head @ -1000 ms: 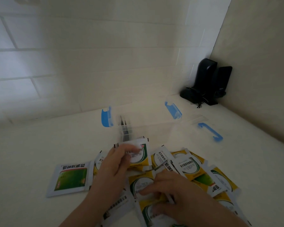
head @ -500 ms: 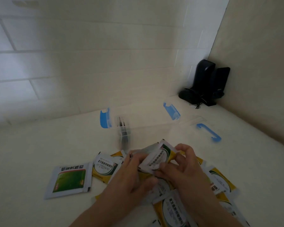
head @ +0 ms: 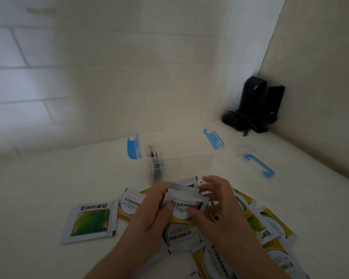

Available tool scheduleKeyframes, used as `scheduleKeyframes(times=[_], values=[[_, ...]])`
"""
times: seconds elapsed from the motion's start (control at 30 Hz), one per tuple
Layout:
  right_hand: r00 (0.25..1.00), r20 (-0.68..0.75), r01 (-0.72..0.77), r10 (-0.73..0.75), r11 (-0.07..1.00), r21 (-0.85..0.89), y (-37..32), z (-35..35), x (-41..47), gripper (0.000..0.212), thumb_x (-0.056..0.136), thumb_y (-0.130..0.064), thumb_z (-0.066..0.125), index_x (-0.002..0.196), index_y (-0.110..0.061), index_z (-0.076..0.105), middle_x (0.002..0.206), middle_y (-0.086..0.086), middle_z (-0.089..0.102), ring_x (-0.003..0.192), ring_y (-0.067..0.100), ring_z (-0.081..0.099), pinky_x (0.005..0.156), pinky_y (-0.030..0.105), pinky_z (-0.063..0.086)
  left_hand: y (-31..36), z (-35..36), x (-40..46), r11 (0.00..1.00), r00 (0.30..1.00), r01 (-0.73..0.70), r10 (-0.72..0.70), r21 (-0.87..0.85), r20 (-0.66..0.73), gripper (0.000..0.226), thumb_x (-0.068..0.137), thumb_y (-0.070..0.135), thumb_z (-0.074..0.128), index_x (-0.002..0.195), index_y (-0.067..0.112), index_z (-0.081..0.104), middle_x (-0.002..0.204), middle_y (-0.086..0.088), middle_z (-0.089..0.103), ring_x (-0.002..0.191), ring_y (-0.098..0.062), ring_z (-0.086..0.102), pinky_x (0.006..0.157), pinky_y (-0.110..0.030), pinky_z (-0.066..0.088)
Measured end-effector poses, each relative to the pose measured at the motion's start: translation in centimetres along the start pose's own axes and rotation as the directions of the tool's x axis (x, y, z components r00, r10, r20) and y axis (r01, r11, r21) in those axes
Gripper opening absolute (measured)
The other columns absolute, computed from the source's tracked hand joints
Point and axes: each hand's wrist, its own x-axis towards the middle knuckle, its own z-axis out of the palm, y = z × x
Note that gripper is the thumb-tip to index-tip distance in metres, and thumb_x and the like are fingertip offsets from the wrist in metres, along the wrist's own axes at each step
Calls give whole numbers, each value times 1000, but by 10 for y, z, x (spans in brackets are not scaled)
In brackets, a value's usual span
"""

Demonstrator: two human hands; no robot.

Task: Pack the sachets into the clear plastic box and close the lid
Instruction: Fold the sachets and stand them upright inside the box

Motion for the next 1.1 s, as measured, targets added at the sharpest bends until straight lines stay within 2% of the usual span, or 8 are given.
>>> scheduleKeyframes(times=[0.1,0.3,0.4,0.57,0.77,0.9,1.0,1.1], values=[[985,170,25,-32,999,41,-5,0,3,40,79,-16,68,109,-38,53,100,-17,67,93,-2,63,79,16,53,1,-7,0,1000,1000,-17,17,-23,-4,39,85,15,42,108,46,41,94,17,57,79,-5,56,68,-22,51],[977,196,139,-82,943,-303,0,18,6,27,79,-22,65,102,-34,55,99,-14,63,92,-1,57,84,14,47,-13,-17,4,986,995,95,-93,135,-18,68,74,-2,43,111,51,23,94,17,63,88,-3,61,78,-23,53],[973,229,82,9,919,-386,11,26,9,40,78,-36,65,115,-34,50,113,-7,59,104,9,54,91,20,43,-16,-14,5,980,986,168,-169,102,2,61,65,7,46,110,42,25,101,9,59,93,0,59,81,-26,54],[955,289,92,69,857,-507,18,32,11,36,84,-38,54,119,-36,46,119,-5,51,107,11,48,74,1,27,-17,-11,7,972,973,212,-219,99,66,44,78,-10,54,97,26,37,103,-1,59,93,-7,61,78,-10,48],[980,194,128,-36,866,-484,-13,6,18,28,84,-45,52,98,-64,37,106,-29,49,106,-1,49,89,5,35,26,-17,17,992,999,45,-45,121,-6,28,87,3,51,98,29,47,99,14,64,95,6,60,79,-9,47],[919,-68,314,-388,826,-467,-48,-9,40,24,74,-43,62,79,-56,42,77,-32,44,73,-11,50,62,5,38,54,-37,56,958,987,-151,161,244,-23,16,87,27,51,100,37,50,106,22,62,102,7,57,84,-12,46],[926,-67,307,-371,844,-439,-67,-11,80,15,79,-37,60,79,-43,46,70,-18,52,72,-1,51,61,12,40,61,-49,106,879,980,-169,198,445,-19,19,87,22,52,104,31,49,108,12,56,97,-1,53,80,-9,43],[972,-30,184,-232,836,-516,-66,-6,121,23,83,-37,58,79,-17,48,67,-2,54,66,16,53,63,30,43,49,-59,148,853,997,-74,55,517,53,18,87,14,55,104,18,52,104,0,57,78,-11,54,72,-22,44]])
